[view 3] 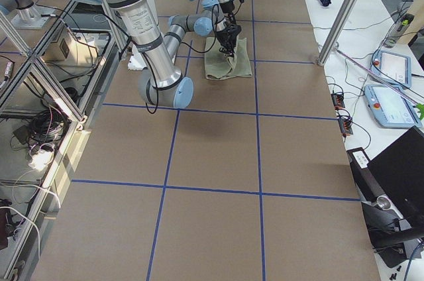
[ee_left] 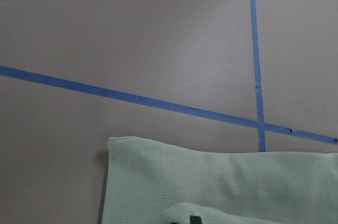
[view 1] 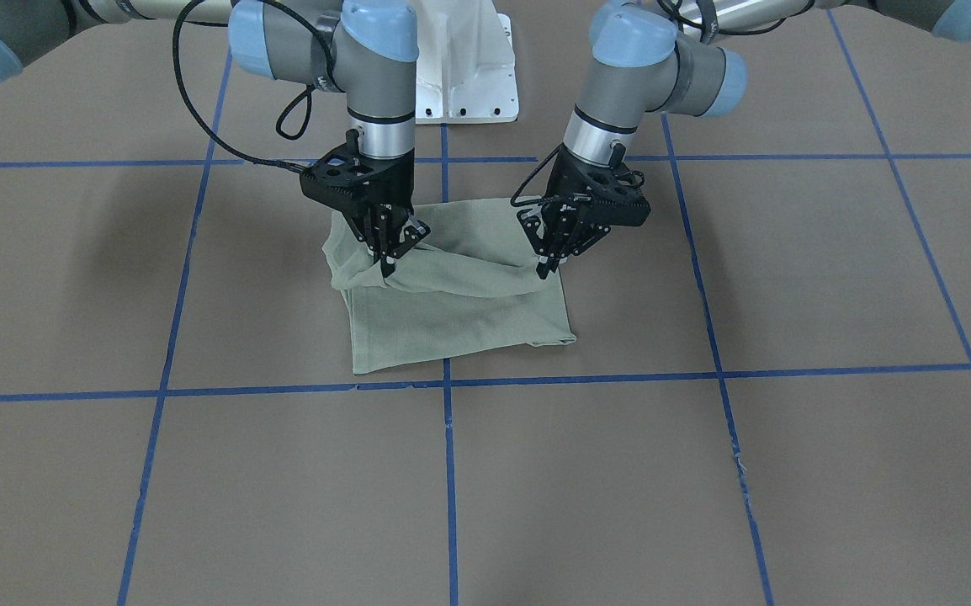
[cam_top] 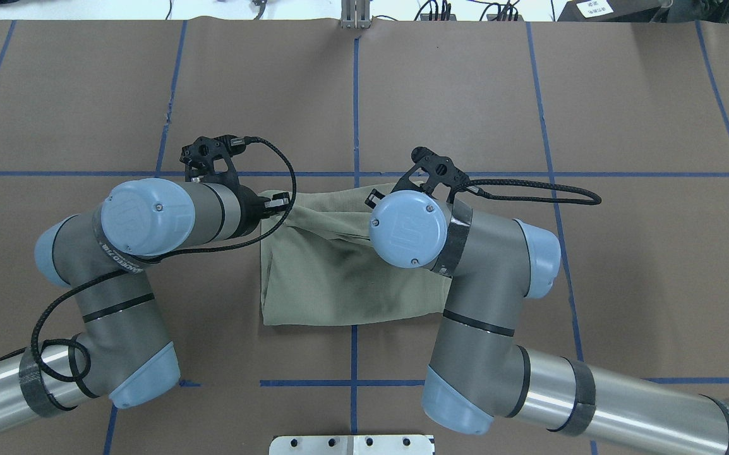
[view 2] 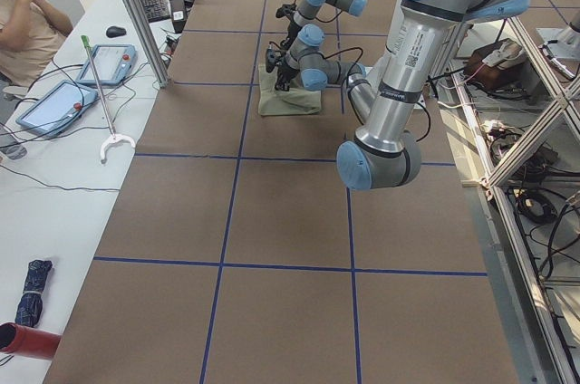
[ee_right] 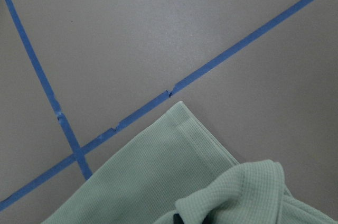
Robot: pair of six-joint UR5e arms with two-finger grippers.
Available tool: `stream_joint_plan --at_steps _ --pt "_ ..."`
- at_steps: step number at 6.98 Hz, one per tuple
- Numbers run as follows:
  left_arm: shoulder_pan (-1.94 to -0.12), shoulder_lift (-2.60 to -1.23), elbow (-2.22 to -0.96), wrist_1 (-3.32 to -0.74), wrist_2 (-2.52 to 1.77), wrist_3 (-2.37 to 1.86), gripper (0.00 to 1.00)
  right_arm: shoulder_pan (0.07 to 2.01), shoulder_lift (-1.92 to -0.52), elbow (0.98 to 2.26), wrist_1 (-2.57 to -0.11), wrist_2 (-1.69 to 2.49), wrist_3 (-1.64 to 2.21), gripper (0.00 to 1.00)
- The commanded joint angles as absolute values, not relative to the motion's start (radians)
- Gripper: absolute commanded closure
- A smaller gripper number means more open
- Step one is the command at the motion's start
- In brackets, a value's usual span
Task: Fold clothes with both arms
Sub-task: 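Lift the near edge with both grippers and fold it away from the robot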
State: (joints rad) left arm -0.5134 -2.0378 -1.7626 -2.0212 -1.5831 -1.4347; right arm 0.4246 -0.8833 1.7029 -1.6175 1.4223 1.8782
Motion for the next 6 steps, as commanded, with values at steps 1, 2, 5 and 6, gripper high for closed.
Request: stream_joint_plan --at_steps 1,2,5,6 --pt "-0.518 -2.052 -1.707 -2.046 -1.583 -1.433 1.00 0.463 -0.836 1.559 -1.523 1.446 1.842 1.00" --pt "-0.520 -2.052 -1.706 -2.046 -1.583 -1.410 1.00 0.474 -0.835 1.549 -1.525 1.460 1.798 0.43" --pt "-0.573 -2.049 -1.721 -2.046 -1.649 -1.177 0.00 0.551 -0.837 1.616 -1.537 1.671 1.563 0.00" --pt "-0.610 -2.045 -1.726 -2.046 -1.728 -1.128 0.00 0.545 -0.838 1.638 -1.537 1.667 1.562 0.00"
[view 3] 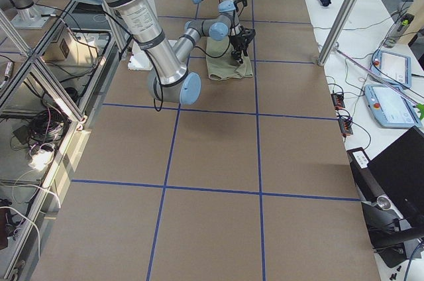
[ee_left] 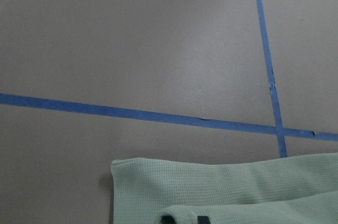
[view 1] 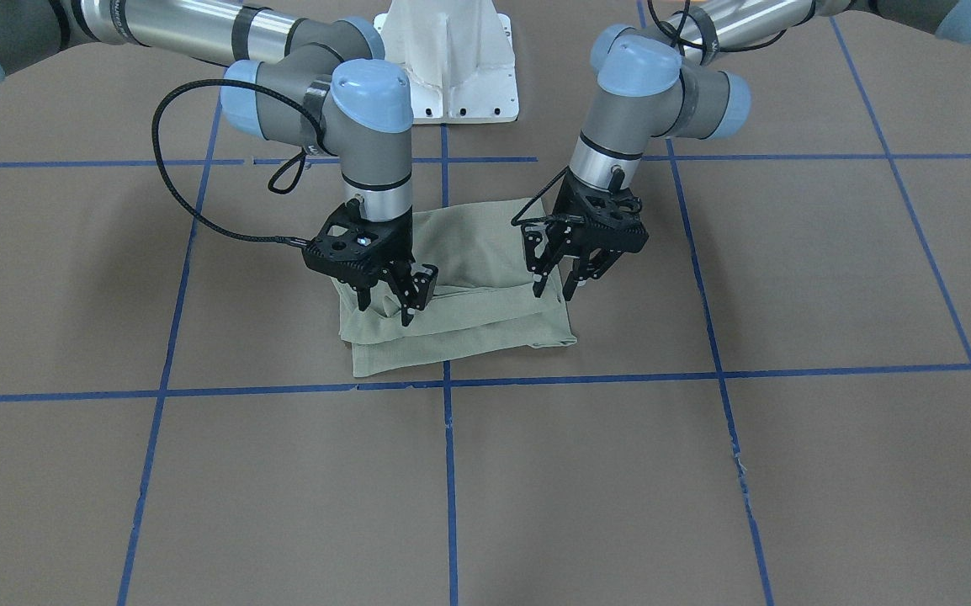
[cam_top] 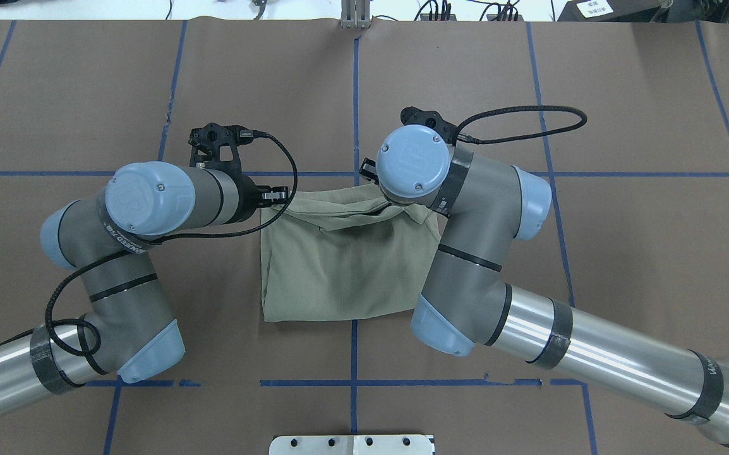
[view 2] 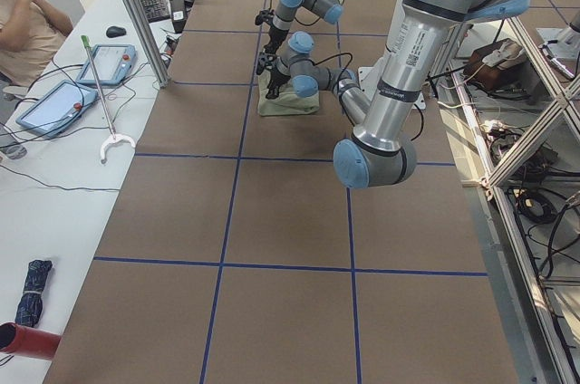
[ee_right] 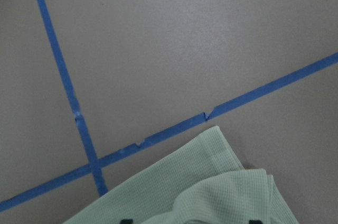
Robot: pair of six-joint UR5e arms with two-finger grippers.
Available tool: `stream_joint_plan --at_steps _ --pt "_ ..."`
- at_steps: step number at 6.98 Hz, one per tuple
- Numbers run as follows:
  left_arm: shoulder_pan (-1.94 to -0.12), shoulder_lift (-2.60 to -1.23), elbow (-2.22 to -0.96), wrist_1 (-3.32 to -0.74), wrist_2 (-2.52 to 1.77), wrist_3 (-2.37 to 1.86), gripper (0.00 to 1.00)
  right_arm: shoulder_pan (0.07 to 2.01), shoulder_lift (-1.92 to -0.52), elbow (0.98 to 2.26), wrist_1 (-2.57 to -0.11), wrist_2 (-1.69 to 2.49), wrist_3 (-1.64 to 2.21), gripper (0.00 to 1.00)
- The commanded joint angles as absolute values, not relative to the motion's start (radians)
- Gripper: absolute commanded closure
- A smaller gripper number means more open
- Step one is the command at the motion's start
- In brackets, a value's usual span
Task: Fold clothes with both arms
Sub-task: 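Lay the folded edge down and release, raising the right gripper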
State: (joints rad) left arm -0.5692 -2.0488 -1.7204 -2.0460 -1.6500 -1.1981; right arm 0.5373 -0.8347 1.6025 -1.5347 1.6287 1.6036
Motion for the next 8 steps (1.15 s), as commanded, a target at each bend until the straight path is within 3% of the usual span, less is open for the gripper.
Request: stream_joint_plan --at_steps 1,4,8 --pt "-0.615 -2.042 -1.726 -2.046 -1.735 -1.114 0.00 0.485 -0.845 1.658 -1.539 1.645 1.560 0.00" --pt "-0.615 -2.042 -1.724 -2.048 -1.735 -1.120 0.00 0.330 -0.868 1.635 -1.560 1.494 1.510 0.00" --pt "-0.614 -2.034 -1.726 -2.062 -1.735 -1.123 0.00 0.417 -0.797 1.463 -1.565 1.459 1.447 0.00"
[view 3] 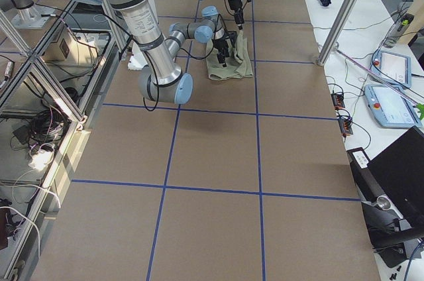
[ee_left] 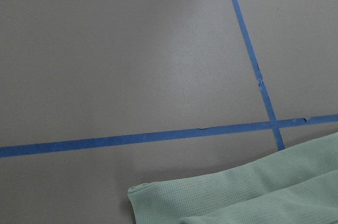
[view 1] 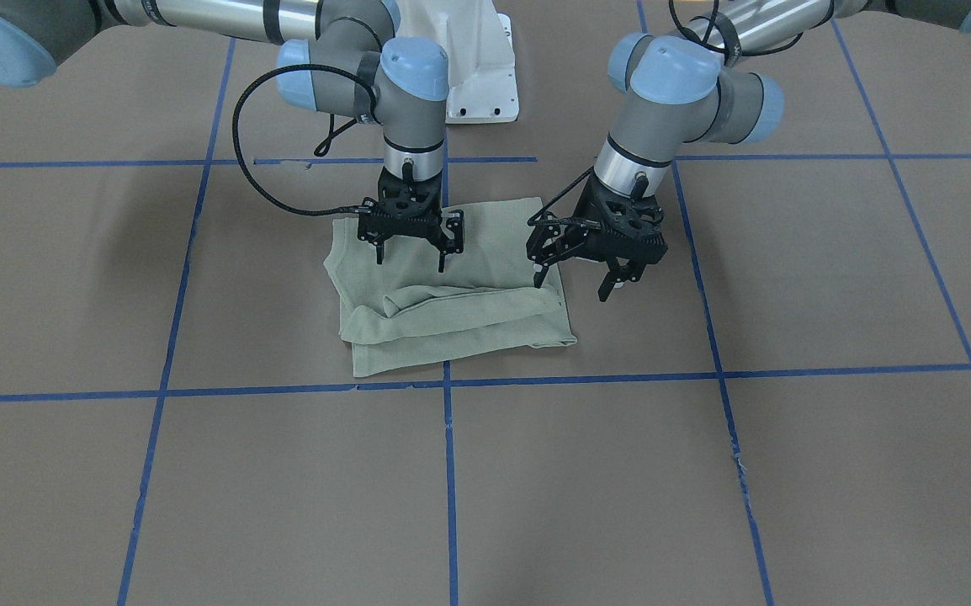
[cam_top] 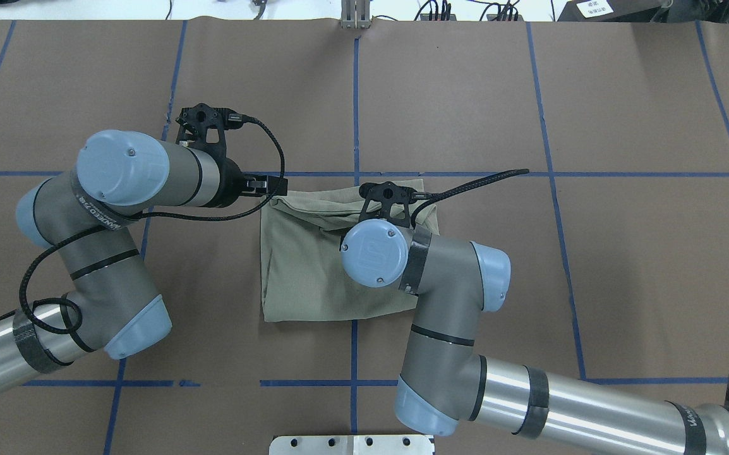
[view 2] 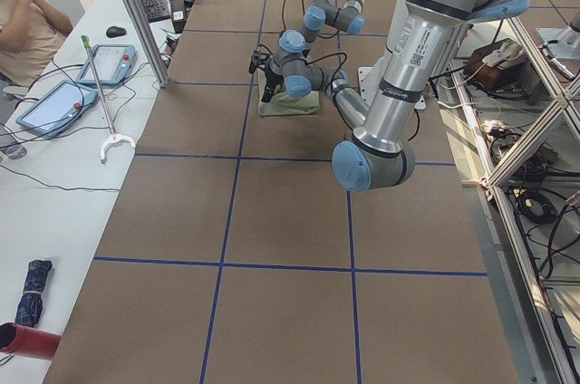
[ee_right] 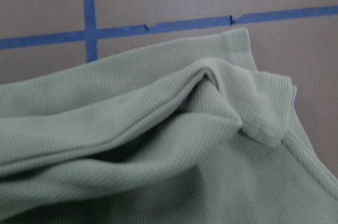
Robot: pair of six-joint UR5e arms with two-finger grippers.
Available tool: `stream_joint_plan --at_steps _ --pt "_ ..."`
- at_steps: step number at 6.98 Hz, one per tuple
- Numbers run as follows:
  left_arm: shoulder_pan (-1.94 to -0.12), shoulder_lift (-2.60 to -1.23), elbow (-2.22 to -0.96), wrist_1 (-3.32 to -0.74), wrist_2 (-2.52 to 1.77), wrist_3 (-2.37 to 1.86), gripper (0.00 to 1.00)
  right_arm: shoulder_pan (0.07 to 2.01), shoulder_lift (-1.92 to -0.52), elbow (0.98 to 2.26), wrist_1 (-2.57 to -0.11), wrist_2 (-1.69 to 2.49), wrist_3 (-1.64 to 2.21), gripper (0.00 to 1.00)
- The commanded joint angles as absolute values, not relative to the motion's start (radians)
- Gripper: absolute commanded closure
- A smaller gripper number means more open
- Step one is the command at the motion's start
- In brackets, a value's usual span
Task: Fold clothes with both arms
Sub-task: 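Lay the folded edge down and release, raising the right gripper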
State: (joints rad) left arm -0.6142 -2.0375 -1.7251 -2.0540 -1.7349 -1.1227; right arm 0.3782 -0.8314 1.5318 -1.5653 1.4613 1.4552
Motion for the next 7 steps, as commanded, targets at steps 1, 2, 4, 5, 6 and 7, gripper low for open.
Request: stream_joint_plan --at_steps 1,2,4,5,6,7 --pt "-0.615 -2.034 -1.726 -2.062 -1.735 -1.124 0.00 0.463 -0.764 1.387 -1.563 1.462 1.425 0.00" --pt "-0.615 -2.033 -1.726 -2.062 -1.735 -1.124 0.00 0.527 -0.759 1.350 -1.562 1.462 1.363 0.00" --pt "-0.614 -2.033 -1.726 -2.062 -1.733 -1.129 0.00 0.639 -0.759 1.293 -1.557 1.462 1.246 0.00" --pt "-0.614 -2.033 -1.726 -2.062 -1.735 -1.129 0.00 0.667 -0.758 1.292 -1.507 1.477 1.209 0.00" --pt "-0.608 -2.033 -1.724 -2.060 -1.735 -1.129 0.00 0.686 -0.756 1.293 -1.438 1.562 1.207 0.00" --pt "-0.588 -2.034 -1.715 -2.056 -1.724 -1.126 0.00 0.696 -0.755 1.302 -1.387 1.663 1.207 0.00"
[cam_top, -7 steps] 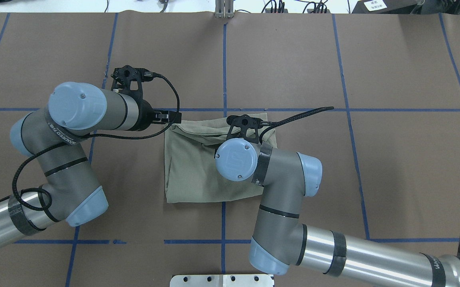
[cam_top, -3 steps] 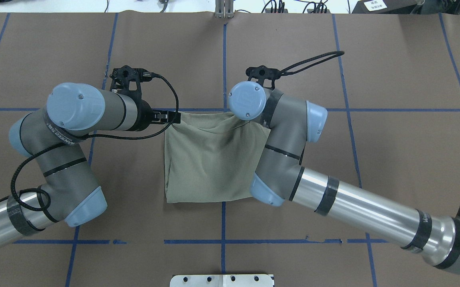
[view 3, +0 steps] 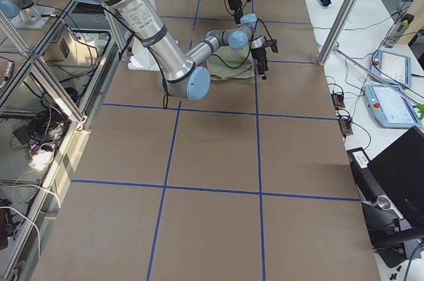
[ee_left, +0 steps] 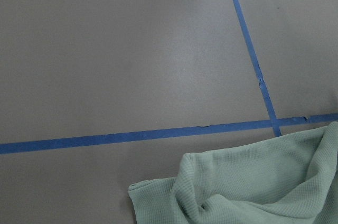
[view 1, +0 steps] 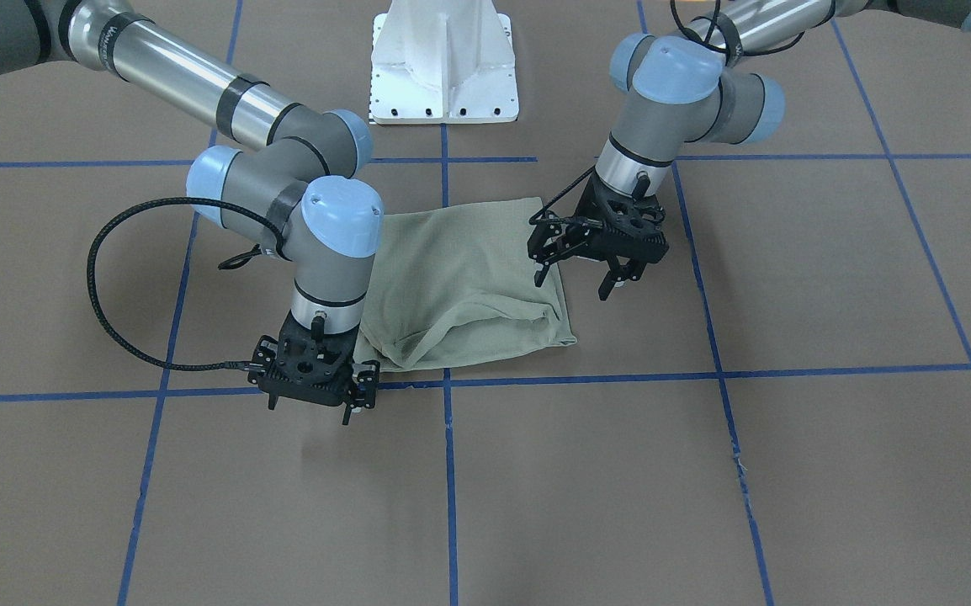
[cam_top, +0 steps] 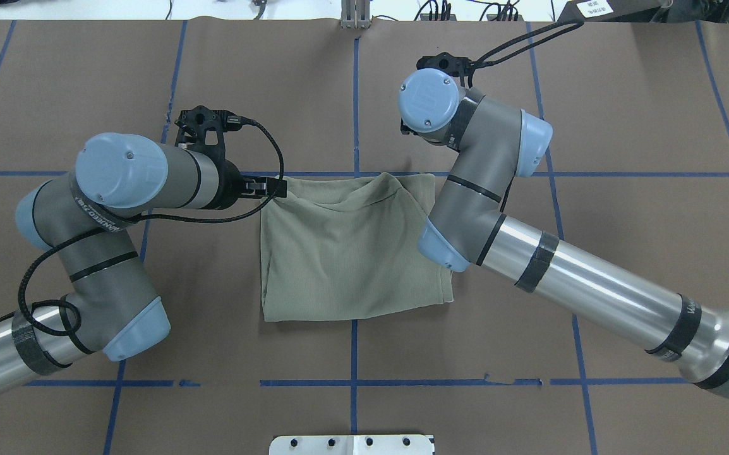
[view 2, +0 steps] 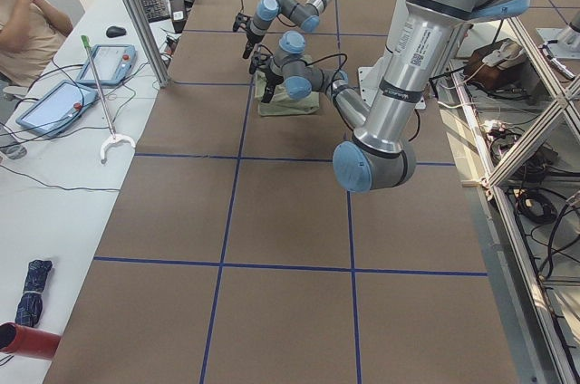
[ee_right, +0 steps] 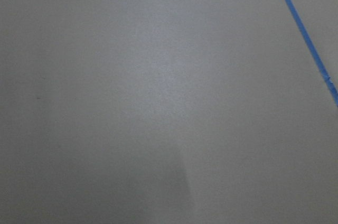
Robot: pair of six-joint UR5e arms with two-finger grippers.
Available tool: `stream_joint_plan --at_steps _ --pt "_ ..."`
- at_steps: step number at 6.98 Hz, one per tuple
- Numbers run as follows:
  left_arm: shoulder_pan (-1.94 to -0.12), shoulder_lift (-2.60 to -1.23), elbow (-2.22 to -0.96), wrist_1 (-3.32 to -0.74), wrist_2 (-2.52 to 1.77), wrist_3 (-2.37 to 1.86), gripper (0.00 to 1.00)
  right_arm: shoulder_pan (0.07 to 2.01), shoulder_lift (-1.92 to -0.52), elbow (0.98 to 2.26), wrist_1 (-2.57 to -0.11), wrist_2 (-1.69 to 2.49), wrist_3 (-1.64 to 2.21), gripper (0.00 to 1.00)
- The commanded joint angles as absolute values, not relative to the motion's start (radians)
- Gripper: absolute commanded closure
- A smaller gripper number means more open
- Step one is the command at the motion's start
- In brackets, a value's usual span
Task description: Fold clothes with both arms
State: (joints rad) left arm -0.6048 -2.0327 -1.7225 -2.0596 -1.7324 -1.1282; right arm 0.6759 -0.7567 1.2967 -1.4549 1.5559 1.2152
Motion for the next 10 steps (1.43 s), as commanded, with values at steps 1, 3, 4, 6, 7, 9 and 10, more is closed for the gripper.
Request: stream_joint_plan --at_steps 1,3,4,6,7,9,10 --pt "-0.531 -2.034 -1.712 -2.048 -1.686 -1.123 0.00 0.698 -0.755 1.319 -1.382 1.687 1.210 0.00" --pt "-0.433 -2.043 -1.703 -2.042 -1.577 -1.126 0.00 0.699 -0.758 1.331 -1.382 1.687 1.212 0.00" --pt "-0.437 -2.049 -1.683 -2.039 -1.572 -1.127 0.00 0.701 -0.759 1.331 -1.382 1.687 1.212 0.00" --pt "-0.485 -2.063 -1.611 -2.023 -1.568 -1.124 0.00 0.706 -0.759 1.333 -1.382 1.687 1.212 0.00" --pt "-0.517 -2.106 -1.554 -2.022 -1.568 -1.124 0.00 0.706 -0.759 1.333 -1.382 1.687 1.212 0.00" --pt "-0.619 -2.189 -1.398 -2.032 -1.569 -1.114 0.00 0.707 -0.761 1.333 -1.382 1.687 1.209 0.00" --pt "-0.673 -2.191 -1.346 -2.036 -1.568 -1.086 0.00 0.707 -0.764 1.333 -1.382 1.687 1.204 0.00"
